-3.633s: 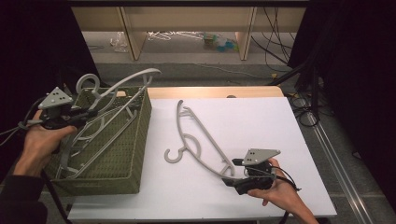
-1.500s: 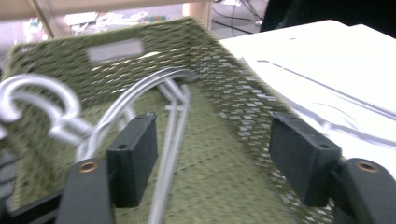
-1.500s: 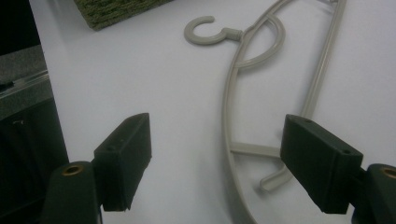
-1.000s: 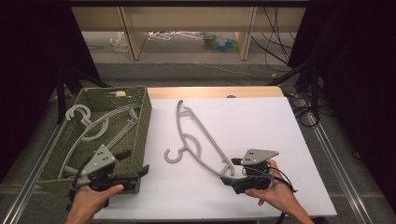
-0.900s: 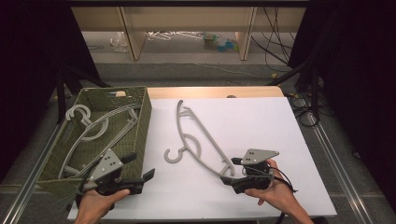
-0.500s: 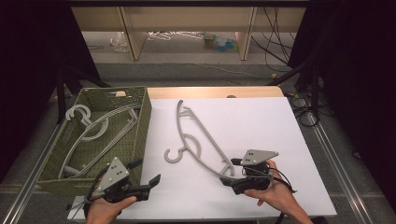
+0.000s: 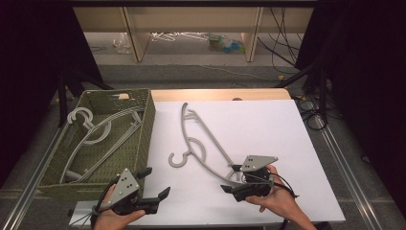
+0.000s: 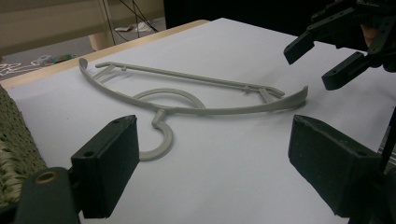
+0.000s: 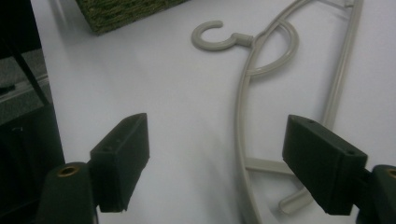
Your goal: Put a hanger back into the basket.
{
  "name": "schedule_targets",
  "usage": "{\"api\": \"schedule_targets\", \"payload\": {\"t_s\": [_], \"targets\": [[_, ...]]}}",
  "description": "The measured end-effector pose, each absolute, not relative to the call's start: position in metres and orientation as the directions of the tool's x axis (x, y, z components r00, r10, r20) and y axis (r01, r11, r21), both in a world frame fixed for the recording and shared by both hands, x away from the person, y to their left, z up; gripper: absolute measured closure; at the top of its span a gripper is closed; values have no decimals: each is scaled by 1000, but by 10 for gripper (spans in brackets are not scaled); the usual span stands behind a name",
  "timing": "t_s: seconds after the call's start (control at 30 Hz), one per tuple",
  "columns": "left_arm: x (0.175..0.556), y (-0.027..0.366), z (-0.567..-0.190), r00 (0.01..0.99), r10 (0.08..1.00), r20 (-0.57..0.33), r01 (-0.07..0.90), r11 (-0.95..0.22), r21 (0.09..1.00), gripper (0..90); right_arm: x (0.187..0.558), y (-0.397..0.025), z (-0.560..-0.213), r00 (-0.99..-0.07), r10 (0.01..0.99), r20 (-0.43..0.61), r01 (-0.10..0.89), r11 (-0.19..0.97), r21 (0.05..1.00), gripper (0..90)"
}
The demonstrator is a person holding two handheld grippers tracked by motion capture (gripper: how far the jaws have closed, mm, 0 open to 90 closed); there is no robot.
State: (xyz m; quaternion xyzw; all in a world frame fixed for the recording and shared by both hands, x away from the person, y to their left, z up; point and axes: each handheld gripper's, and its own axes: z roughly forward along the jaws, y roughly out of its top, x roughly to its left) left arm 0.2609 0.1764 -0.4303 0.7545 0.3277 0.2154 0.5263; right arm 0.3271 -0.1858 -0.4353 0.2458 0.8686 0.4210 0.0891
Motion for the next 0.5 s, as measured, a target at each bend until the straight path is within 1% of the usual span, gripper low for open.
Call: {"api": "schedule_targets", "payload": {"t_s": [0.03,0.07,0.1,0.2,0.27,0.3,0.37,0.4,0.5], "targets": [[261,177,-431,699,715,-19,264,-233,936,163,327,-183,-436,-865,499,46,348,533,771,261],[260,176,-432,689,724,-39,281,-218,935,163,329,-181,-437,-870,491,41,342,543,767,261],[261,177,-433,693,720,-22,271,-232,934,163,329,-178,-437,-871,490,37,342,550,762,263],[260,176,-434,686,726,-47,285,-208,936,163,335,-170,-442,-875,483,28,342,577,742,280],[259,178,-433,698,716,-24,266,-228,937,163,340,-164,-445,-872,488,28,355,592,723,280],[258,177,-433,694,718,-40,276,-215,937,163,344,-160,-448,-872,488,22,352,598,720,281],[257,177,-434,697,716,-44,269,-205,941,163,350,-153,-451,-870,492,26,364,607,707,307],[257,179,-433,700,713,-25,260,-222,940,163,354,-148,-452,-870,492,23,365,612,701,310],[256,178,-433,695,717,-45,273,-206,940,162,364,-136,-457,-866,499,20,380,633,674,338]]}}
